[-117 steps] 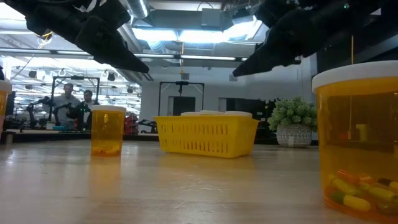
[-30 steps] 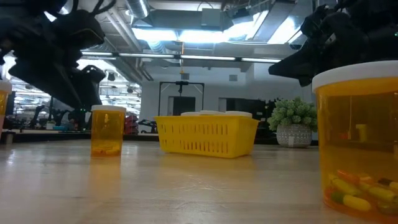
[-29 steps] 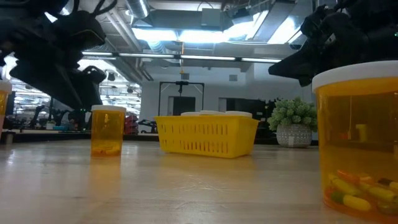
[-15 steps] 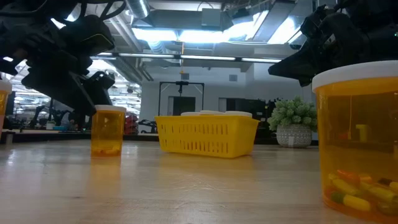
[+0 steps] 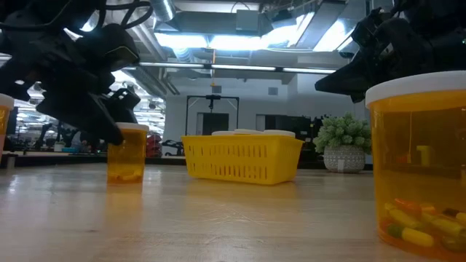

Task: Pick and place pill bottles into a basket
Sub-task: Put the top orange pill bottle into the yellow bin

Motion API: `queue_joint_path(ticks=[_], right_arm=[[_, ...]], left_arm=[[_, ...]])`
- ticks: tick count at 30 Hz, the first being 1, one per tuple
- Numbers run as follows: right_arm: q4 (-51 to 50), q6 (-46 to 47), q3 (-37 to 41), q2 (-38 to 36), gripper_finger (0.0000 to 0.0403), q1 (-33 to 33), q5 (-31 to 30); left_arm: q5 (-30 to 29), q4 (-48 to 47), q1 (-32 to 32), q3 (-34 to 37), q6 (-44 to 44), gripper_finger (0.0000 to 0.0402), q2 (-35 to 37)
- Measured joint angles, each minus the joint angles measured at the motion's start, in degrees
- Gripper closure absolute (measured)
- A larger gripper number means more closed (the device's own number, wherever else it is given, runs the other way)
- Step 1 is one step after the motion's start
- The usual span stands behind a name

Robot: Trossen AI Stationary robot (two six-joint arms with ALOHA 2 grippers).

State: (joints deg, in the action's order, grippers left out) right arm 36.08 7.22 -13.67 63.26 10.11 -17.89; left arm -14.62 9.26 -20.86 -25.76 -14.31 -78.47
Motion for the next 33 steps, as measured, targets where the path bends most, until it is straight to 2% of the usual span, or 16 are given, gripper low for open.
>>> queue_joint_path(ticks=[9,22,33], right_arm=[[-0.5,0.1,0.0,0.0,0.0371,0.0,0.0],[-0.8,0.2,0.0,0.0,0.0371,0.0,0.0],[-0.9,0.7,0.0,0.0,0.0371,0.0,0.0]], left_arm=[[-2.3,0.0,0.0,0.0,0.1,0.0143,0.0],[0.7,0.0,0.0,0.0,0.1,0.0195,0.0],[1.0,0.0,0.0,0.0,0.6,0.0195,1.6]])
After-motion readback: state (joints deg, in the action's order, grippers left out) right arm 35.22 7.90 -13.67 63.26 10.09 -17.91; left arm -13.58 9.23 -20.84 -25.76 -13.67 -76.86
